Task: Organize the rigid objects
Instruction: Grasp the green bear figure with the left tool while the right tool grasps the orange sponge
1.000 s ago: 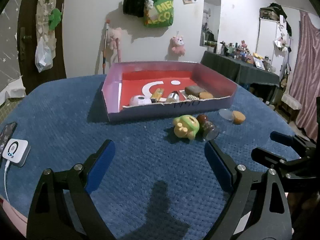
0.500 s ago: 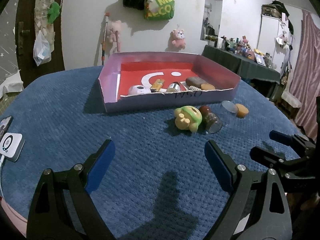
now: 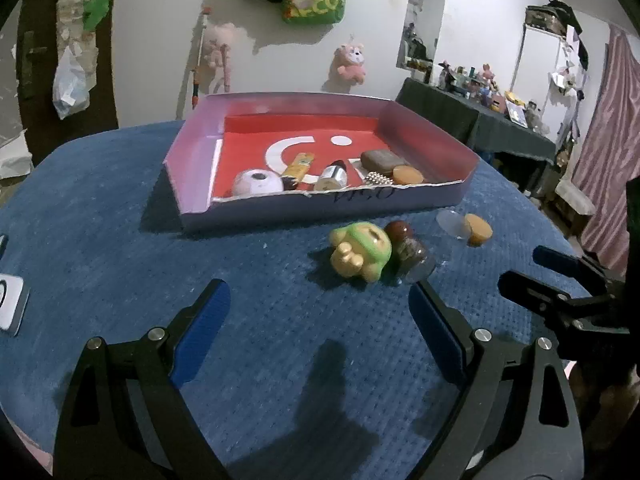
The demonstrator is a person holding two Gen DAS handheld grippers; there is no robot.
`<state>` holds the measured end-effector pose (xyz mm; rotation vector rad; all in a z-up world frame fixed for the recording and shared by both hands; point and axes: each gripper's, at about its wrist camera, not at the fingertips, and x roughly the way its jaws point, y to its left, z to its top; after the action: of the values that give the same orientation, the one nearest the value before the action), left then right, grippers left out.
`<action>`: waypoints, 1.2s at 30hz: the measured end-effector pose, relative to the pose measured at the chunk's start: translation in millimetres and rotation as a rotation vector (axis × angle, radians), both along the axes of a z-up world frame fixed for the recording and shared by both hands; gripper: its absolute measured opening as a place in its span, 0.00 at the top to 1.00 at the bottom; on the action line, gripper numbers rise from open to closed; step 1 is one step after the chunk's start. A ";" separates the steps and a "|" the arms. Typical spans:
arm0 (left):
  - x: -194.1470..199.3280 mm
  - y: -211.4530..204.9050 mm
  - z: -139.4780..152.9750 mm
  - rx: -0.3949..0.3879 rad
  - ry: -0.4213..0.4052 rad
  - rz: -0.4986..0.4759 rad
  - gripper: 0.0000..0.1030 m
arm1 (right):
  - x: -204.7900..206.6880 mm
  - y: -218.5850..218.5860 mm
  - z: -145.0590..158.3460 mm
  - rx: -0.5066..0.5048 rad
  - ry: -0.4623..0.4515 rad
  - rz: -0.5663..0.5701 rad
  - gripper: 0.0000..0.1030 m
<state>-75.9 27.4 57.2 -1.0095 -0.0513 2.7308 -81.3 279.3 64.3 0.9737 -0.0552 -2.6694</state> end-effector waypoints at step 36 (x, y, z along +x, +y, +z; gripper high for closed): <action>-70.7 35.8 -3.2 -0.161 -0.103 -0.244 0.13 | -82.2 20.7 -12.9 0.026 -0.201 0.001 0.11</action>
<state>-146.6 63.2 54.0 -1.1173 0.2613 2.4918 -163.5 300.1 51.4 1.2465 -0.0633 -2.5682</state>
